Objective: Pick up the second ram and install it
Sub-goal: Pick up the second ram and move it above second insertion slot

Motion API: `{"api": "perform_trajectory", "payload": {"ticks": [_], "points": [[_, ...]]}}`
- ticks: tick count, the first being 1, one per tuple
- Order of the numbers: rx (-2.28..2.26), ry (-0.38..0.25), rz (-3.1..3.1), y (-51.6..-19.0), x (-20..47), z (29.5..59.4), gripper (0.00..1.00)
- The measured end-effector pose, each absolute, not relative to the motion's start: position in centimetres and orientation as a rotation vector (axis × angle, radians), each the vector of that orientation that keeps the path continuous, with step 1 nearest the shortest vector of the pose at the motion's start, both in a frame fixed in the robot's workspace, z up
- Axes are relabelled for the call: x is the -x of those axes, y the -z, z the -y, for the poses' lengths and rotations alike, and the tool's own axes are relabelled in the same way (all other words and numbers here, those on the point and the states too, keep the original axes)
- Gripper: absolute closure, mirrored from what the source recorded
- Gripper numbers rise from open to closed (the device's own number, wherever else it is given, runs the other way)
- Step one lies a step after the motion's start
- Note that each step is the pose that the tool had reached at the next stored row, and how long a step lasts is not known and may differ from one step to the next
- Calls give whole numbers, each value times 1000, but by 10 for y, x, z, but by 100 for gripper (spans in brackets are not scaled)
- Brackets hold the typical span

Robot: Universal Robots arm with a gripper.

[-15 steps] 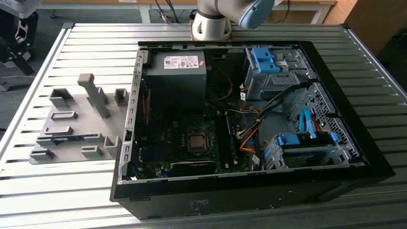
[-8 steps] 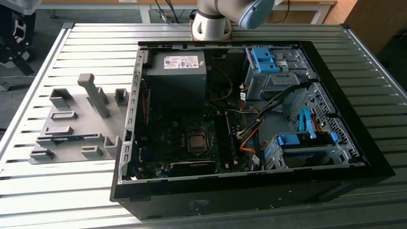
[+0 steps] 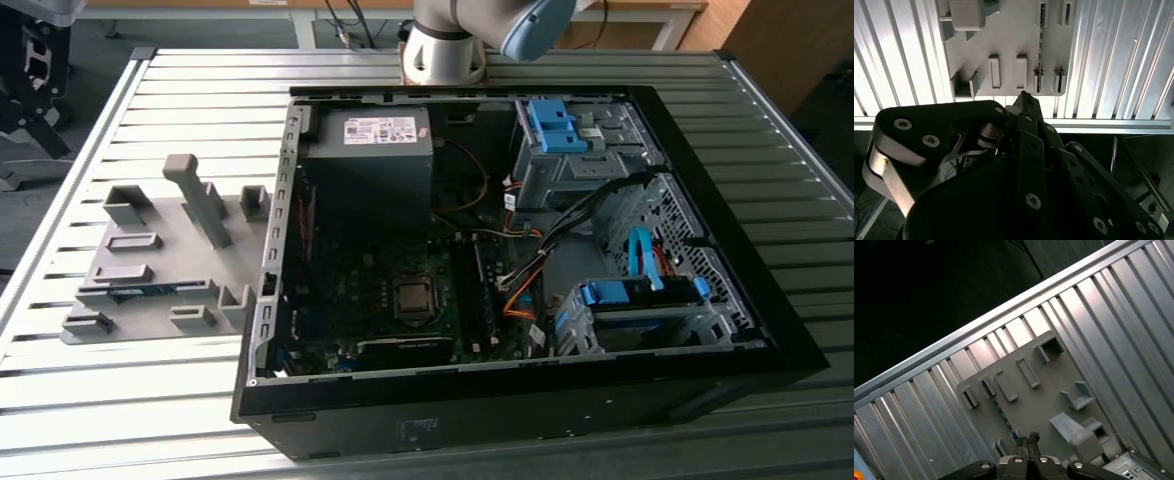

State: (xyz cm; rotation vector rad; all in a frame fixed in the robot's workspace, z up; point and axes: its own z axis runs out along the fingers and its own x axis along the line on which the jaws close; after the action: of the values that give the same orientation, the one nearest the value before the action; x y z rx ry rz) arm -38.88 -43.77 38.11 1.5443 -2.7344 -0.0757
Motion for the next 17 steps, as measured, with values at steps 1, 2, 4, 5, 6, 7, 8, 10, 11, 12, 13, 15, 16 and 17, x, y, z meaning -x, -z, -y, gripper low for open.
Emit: {"api": "perform_trajectory", "payload": {"ticks": [1, 2, 4, 5, 6, 7, 8, 10, 11, 12, 13, 15, 16, 17], "points": [[-1544, 76, 2734, -381, 389, 438, 89], [-1544, 76, 2734, -381, 389, 438, 89], [-1544, 76, 2734, -381, 389, 438, 89], [-1544, 76, 2734, -381, 389, 438, 89], [-1544, 76, 2734, -381, 389, 438, 89], [-1545, 76, 2734, -381, 389, 438, 89], [-1545, 76, 2734, -381, 389, 438, 89], [-1545, 76, 2734, -381, 389, 438, 89], [-1547, 76, 2733, -381, 389, 438, 89], [-1550, 76, 2731, -381, 389, 438, 89], [-1555, 76, 2728, -381, 389, 438, 89], [-1567, 76, 2721, -381, 389, 438, 89], [-1572, 76, 2718, -381, 389, 438, 89], [-1578, 76, 2714, -381, 389, 438, 89]]}}
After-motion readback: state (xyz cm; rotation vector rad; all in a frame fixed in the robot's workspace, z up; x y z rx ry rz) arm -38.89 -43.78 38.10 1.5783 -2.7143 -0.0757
